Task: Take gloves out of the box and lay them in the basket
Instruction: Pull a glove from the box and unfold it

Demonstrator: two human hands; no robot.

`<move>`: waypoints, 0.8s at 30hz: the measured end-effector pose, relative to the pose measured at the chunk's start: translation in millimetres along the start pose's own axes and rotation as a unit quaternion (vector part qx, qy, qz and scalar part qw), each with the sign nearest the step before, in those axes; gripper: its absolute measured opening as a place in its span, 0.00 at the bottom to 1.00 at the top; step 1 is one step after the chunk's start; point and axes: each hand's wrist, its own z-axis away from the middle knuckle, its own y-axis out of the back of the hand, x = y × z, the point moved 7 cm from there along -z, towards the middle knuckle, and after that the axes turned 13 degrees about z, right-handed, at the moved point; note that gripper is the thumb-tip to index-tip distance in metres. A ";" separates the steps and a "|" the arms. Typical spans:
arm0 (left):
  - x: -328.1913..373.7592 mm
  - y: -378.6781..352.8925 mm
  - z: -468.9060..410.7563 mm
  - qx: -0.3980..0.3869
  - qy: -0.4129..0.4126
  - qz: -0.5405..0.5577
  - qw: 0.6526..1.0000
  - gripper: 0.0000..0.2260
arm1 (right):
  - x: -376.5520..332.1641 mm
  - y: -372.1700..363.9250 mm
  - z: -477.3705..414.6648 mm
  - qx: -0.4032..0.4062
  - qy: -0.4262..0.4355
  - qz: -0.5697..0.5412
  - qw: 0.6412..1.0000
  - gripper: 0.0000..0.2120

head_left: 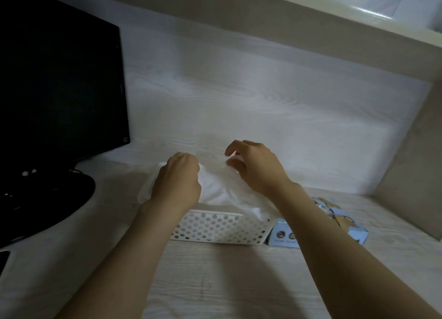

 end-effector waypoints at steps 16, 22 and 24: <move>-13.4 -1.3 -0.3 -0.134 0.127 -0.148 0.971 0.11 | -20.5 -38.1 -9.3 -0.106 0.060 0.122 0.985 0.17; -11.4 -13.2 -11.8 -0.161 0.062 -0.120 0.978 0.16 | -10.7 -35.2 3.7 -0.250 0.026 -0.035 0.967 0.09; -14.4 -21.6 -11.1 -0.211 0.063 -0.073 0.973 0.17 | -13.5 -39.2 18.2 -0.336 0.026 -0.046 0.940 0.13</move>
